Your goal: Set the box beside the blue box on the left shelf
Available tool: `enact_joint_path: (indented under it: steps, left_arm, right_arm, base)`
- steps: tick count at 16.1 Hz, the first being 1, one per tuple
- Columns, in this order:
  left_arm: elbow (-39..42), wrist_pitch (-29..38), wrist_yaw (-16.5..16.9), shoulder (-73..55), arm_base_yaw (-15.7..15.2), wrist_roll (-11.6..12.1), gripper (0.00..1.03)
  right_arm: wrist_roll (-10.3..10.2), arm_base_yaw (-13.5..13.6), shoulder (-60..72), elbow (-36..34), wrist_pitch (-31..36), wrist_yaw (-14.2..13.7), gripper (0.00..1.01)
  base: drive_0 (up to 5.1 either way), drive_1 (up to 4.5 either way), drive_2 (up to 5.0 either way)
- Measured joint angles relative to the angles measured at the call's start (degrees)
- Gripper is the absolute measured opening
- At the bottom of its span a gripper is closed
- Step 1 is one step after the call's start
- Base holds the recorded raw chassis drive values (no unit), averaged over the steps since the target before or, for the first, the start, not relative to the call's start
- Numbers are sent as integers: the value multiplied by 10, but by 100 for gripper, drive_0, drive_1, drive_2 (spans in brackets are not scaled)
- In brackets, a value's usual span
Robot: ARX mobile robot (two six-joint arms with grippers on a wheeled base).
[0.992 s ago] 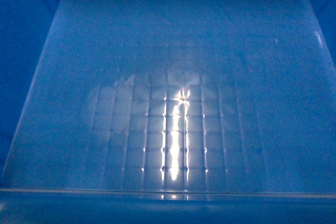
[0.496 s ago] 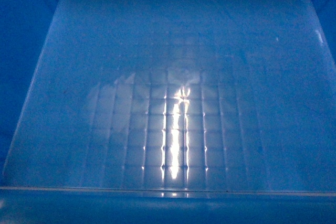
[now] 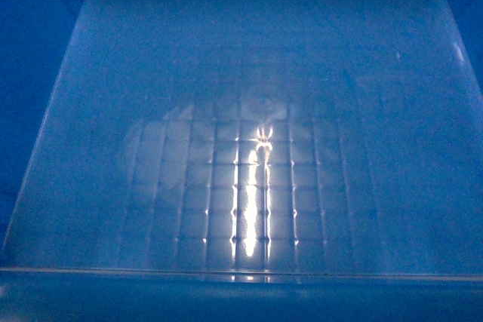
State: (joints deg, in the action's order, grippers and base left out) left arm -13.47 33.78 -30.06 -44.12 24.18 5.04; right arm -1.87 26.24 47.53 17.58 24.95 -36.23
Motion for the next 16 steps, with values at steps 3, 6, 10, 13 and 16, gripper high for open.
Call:
enact_joint_path:
  steps: [3,6,10,13,16]
  left_arm:
    - [0,-1,0,0,0,0,16]
    - [0,0,0,0,0,0,16]
    - [0,0,0,0,0,0,16]
    - [0,0,0,0,0,0,16]
    - [0,0,0,0,0,0,16]
  right_arm:
    - [0,0,0,0,-1,0,16]
    - [0,0,0,0,0,0,16]
    - [0,0,0,0,0,0,16]
    - [0,0,0,0,0,0,16]
    - [0,0,0,0,0,0,16]
  base:
    - [13,433,-408]
    - [12,433,-409]
    - [9,430,-412]
    - [6,427,-415]
    - [11,432,-410]
